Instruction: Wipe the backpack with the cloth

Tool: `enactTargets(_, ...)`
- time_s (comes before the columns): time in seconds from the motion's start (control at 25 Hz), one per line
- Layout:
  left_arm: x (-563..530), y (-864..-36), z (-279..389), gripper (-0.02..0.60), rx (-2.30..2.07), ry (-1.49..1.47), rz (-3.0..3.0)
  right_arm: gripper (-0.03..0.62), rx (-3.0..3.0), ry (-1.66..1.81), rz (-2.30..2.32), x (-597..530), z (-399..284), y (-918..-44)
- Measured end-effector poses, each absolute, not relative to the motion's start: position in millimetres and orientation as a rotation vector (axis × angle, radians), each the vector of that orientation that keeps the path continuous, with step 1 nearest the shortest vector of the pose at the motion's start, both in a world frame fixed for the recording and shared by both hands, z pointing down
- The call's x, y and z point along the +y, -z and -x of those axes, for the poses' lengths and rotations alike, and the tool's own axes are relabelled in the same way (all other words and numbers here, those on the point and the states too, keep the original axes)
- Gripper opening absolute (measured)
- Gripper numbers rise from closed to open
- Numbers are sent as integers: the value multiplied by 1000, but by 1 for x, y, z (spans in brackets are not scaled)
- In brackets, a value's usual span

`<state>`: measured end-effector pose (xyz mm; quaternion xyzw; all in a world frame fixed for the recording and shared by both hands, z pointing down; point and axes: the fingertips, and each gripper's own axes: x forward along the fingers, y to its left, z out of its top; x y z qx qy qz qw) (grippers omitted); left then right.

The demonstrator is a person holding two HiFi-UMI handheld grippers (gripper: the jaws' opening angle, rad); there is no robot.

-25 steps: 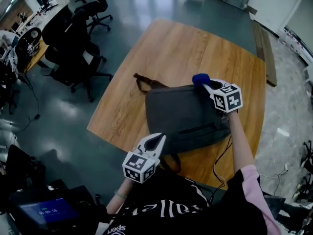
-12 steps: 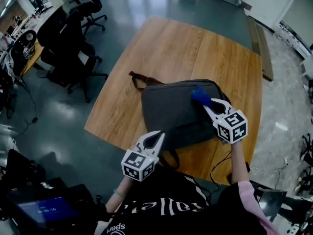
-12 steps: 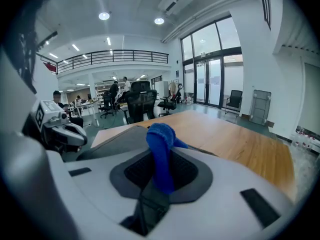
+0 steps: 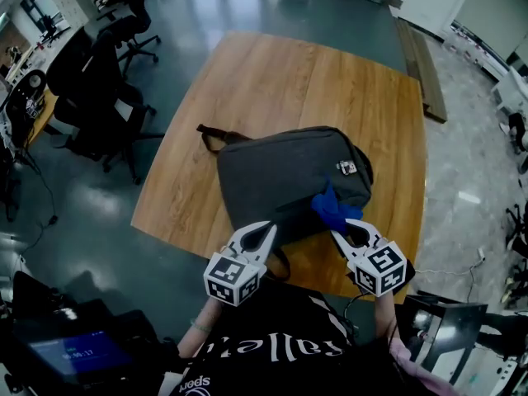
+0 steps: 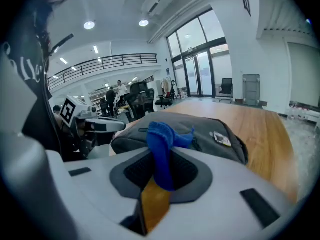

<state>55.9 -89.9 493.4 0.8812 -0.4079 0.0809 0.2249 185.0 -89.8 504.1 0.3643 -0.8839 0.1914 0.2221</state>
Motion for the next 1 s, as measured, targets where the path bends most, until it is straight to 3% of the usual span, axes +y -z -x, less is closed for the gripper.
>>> enactTargets(0.4,-96,-491,-89,-2,-1037,-245,-2471,66,-2397,-613,-1130,-76,-222,-502)
enactTargets(0.68,-105,-488,-100,-2,-1023,-244,-2480,66,-2427,-335,-1171,-174,-258,-449)
enactTargets(1.0,-106,-477,-111,-2,-985,-258,-2501,66,-2340,-238,-1216,-327,-269,-461)
